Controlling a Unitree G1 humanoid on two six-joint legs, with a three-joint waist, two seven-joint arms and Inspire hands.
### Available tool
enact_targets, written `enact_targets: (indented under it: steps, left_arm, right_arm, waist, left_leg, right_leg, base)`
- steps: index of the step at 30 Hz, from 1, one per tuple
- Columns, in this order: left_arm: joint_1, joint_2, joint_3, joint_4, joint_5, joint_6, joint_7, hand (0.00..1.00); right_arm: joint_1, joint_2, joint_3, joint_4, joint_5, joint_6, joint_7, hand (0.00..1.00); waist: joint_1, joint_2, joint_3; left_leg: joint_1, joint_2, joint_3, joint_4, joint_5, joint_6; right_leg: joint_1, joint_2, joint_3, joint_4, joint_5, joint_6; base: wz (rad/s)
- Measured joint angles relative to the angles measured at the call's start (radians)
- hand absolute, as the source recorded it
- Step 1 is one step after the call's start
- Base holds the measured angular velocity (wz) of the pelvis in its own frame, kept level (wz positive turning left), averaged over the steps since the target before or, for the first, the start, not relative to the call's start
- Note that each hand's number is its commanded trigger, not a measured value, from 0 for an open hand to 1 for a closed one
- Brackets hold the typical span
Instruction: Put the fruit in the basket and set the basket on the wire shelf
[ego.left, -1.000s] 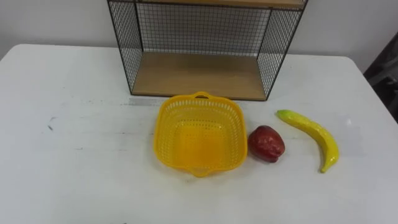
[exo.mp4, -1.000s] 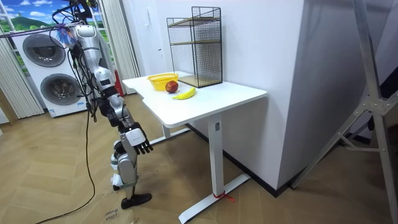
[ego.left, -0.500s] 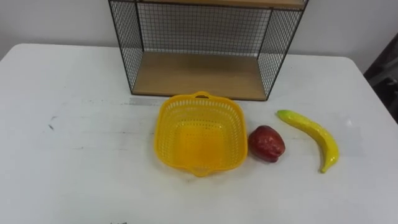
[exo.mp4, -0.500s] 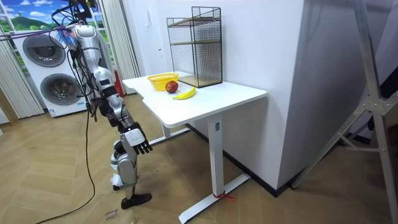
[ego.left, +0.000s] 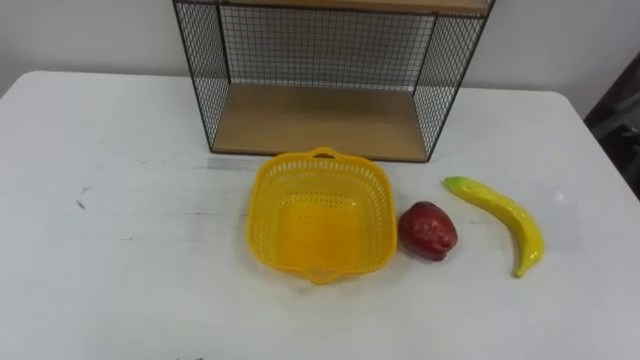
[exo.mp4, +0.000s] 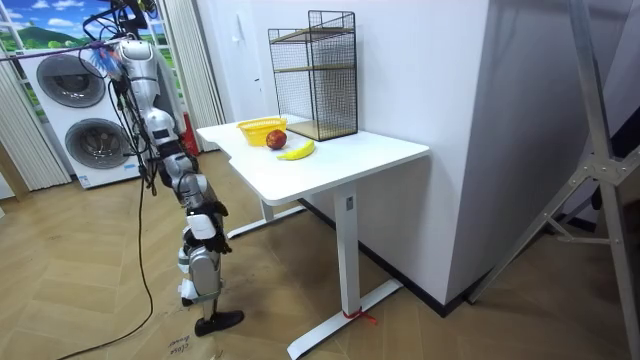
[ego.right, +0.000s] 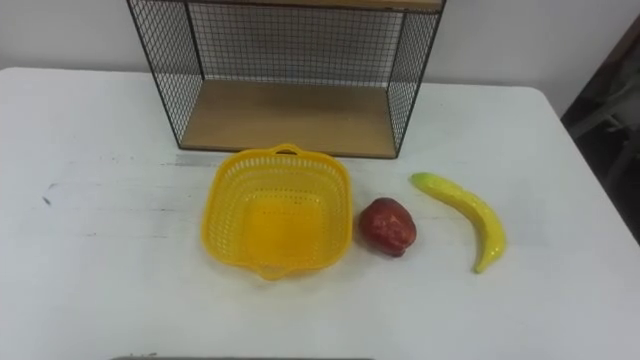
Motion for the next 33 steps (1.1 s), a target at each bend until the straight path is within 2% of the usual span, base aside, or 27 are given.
enact_targets:
  steps: [4, 7, 11, 14, 17, 19, 22, 24, 25, 27, 29, 30, 33]
  left_arm:
    - [0.017, 0.002, 0.047, 0.000, -0.022, -0.019, 0.027, 0.00]
    - [0.024, 0.009, 0.080, -0.002, -0.057, -0.029, 0.044, 0.00]
    - [0.035, 0.025, 0.113, -0.022, -0.055, -0.030, 0.048, 0.00]
    - [0.056, 0.035, 0.114, -0.050, -0.052, -0.032, 0.074, 0.00]
    - [0.072, 0.044, 0.114, -0.085, -0.052, -0.033, 0.085, 0.00]
    - [0.077, 0.045, 0.116, -0.106, -0.052, -0.035, 0.085, 0.00]
    - [0.076, 0.042, 0.112, -0.114, -0.048, -0.038, 0.084, 0.00]
    - [0.073, 0.044, 0.112, -0.130, -0.044, -0.049, 0.085, 0.00]
    - [0.074, 0.044, 0.110, -0.136, -0.044, -0.049, 0.085, 0.00]
    - [0.085, 0.045, 0.085, -0.167, -0.045, -0.049, 0.085, 0.00]
    - [0.082, 0.045, 0.057, -0.170, -0.044, -0.049, 0.084, 0.00]
    - [0.082, 0.045, 0.048, -0.169, -0.044, -0.051, 0.083, 0.00]
    - [0.085, 0.055, 0.030, -0.161, -0.045, -0.051, 0.081, 0.00]
  right_arm:
    - [0.005, -0.003, -0.153, -0.008, 0.167, 0.000, -0.074, 0.00]
    - [-0.002, -0.012, -0.315, -0.025, 0.338, 0.000, -0.177, 0.00]
    - [-0.005, -0.020, -0.460, -0.143, 0.401, 0.000, -0.294, 0.00]
    - [-0.029, -0.054, -0.535, -0.280, 0.403, -0.020, -0.419, 0.00]
    - [-0.036, -0.078, -0.560, -0.450, 0.396, -0.060, -0.535, 0.00]
    - [-0.044, -0.081, -0.573, -0.615, 0.330, -0.068, -0.628, 0.00]
    - [-0.052, -0.081, -0.562, -0.812, 0.237, -0.072, -0.721, 0.00]
    - [-0.059, -0.088, -0.561, -0.967, 0.123, -0.097, -0.775, 0.00]
    - [-0.060, -0.092, -0.558, -0.995, 0.089, -0.102, -0.785, 0.00]
    - [-0.054, -0.108, -0.514, -1.098, -0.016, -0.119, -0.815, 0.00]
    - [-0.052, -0.119, -0.476, -1.173, -0.083, -0.120, -0.824, 0.00]
    - [-0.051, -0.127, -0.447, -1.203, -0.128, -0.123, -0.820, 0.00]
    - [-0.050, -0.131, -0.402, -1.243, -0.242, -0.123, -0.796, 0.00]
  waist:
    - [-0.038, -0.001, 0.0001]
    - [-0.070, -0.007, -0.0015]
    - [-0.092, -0.017, -0.0006]
    - [-0.109, -0.023, -0.0004]
    - [-0.114, -0.035, -0.0067]
    - [-0.111, -0.039, -0.0033]
    - [-0.102, -0.040, -0.0027]
    - [-0.101, -0.046, -0.0017]
    - [-0.099, -0.043, 0.0006]
    - [-0.084, -0.052, 0.0047]
    - [-0.074, -0.043, 0.0026]
    - [-0.074, -0.040, 0.0060]
    - [-0.065, -0.041, 0.0047]
  left_leg:
    - [0.001, 0.001, 0.004, 0.003, 0.000, 0.000]
    - [0.012, 0.000, 0.004, 0.002, 0.000, 0.000]
    - [0.017, -0.002, 0.002, 0.003, 0.000, 0.000]
    - [0.013, -0.006, 0.004, 0.001, 0.001, 0.002]
    - [0.001, -0.007, 0.002, 0.000, 0.002, 0.003]
    - [-0.003, -0.008, 0.004, -0.001, 0.004, 0.004]
    - [-0.010, -0.008, 0.009, -0.002, 0.004, 0.004]
    - [-0.017, -0.009, 0.009, -0.002, 0.004, 0.004]
    - [-0.017, -0.009, 0.009, -0.002, 0.004, 0.004]
    - [-0.019, -0.008, 0.016, -0.002, 0.004, 0.004]
    - [-0.025, -0.008, 0.022, -0.003, 0.004, 0.004]
    - [-0.027, -0.008, 0.022, -0.003, 0.004, 0.004]
    - [-0.026, -0.008, 0.023, -0.003, 0.004, 0.004]
  right_leg:
    - [-0.001, 0.000, 0.005, 0.010, -0.001, -0.001]
    - [0.001, -0.001, 0.010, 0.018, -0.003, -0.001]
    - [-0.007, -0.004, 0.017, 0.038, -0.016, -0.002]
    - [-0.022, -0.008, 0.022, 0.056, -0.023, 0.000]
    - [-0.035, -0.009, 0.022, 0.056, -0.022, 0.000]
    - [-0.045, -0.009, 0.024, 0.070, -0.021, 0.000]
    - [-0.055, -0.007, 0.033, 0.070, -0.021, 0.000]
    - [-0.055, -0.007, 0.032, 0.069, -0.021, 0.000]
    - [-0.055, -0.007, 0.032, 0.069, -0.020, 0.000]
    - [-0.060, -0.007, 0.033, 0.070, -0.020, 0.000]
    - [-0.070, -0.006, 0.042, 0.071, -0.019, 0.000]
    - [-0.072, -0.006, 0.042, 0.071, -0.017, 0.000]
    - [-0.072, -0.006, 0.042, 0.072, -0.017, 0.000]
  base:
    - [-0.03]
    - [-0.02]
    - [-0.02]
    - [-0.04]
    - [0.00]
    - [-0.03]
    - [-0.12]
    - [0.04]
    - [0.00]
    - [-0.06]
    - [-0.12]
    - [-0.06]
    - [0.00]
